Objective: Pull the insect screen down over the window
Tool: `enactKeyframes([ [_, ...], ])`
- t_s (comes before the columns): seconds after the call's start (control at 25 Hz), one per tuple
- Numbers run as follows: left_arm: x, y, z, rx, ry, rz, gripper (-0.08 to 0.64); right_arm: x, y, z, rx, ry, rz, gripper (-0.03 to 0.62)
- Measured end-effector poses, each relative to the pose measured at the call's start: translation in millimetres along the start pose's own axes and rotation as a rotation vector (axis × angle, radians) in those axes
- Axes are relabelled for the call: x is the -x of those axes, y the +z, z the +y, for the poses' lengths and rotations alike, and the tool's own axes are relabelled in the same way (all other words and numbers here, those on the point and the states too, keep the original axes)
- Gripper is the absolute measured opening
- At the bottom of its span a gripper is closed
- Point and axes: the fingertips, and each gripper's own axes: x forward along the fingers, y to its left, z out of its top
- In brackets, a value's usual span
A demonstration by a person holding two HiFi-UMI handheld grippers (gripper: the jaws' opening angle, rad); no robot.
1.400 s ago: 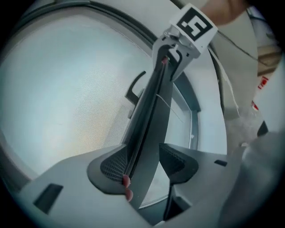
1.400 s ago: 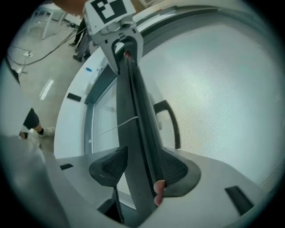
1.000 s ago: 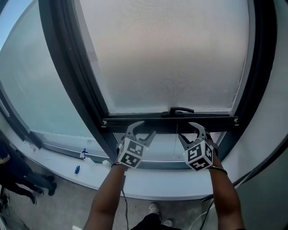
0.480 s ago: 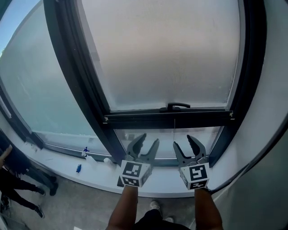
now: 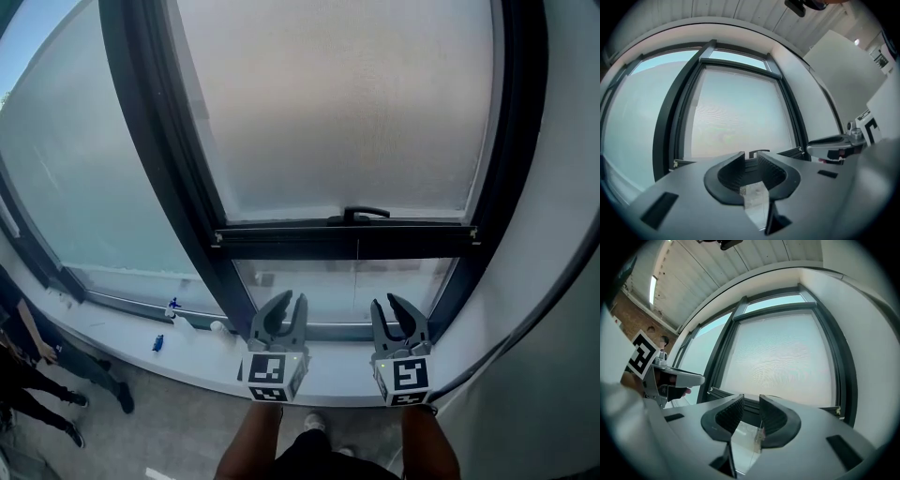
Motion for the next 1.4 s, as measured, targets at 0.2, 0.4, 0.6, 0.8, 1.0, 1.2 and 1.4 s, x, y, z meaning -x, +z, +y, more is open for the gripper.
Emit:
enactKeyframes([
  [0.2,14.5,-1.0,0.6,0.029,0.010,-0.009,0.002,14.4,-2.4,-6.9,-0.026,-0.059,0.007,0.005],
  [0.4,21.2,-5.6,-11.8,0.001,0.018,0.017,0.003,24.0,-7.7,-2.9,-0.024,-0.084,0.031,0.005],
  [0.6,29.5,-13.8,-21.6,0.017,0.028,0.046,0.003,33.2,-12.8,-1.3,-0.024,-0.100,0.057,0.005],
  [0.8,38.6,-22.2,-26.4,0.020,0.023,0.066,0.003,42.8,-26.6,-0.5,-0.017,-0.120,0.094,0.005],
  [1.0,50.2,-32.2,-31.1,0.023,0.019,0.089,0.003,52.7,-34.5,9.9,0.014,-0.107,0.110,0.005],
  [1.2,59.8,-33.8,-32.5,0.030,0.016,0.094,0.003,59.9,-34.9,18.2,0.020,-0.101,0.118,0.005],
  [1.4,68.0,-30.5,-27.5,0.016,0.011,0.094,0.002,61.1,-31.9,31.4,0.013,-0.087,0.114,0.005],
])
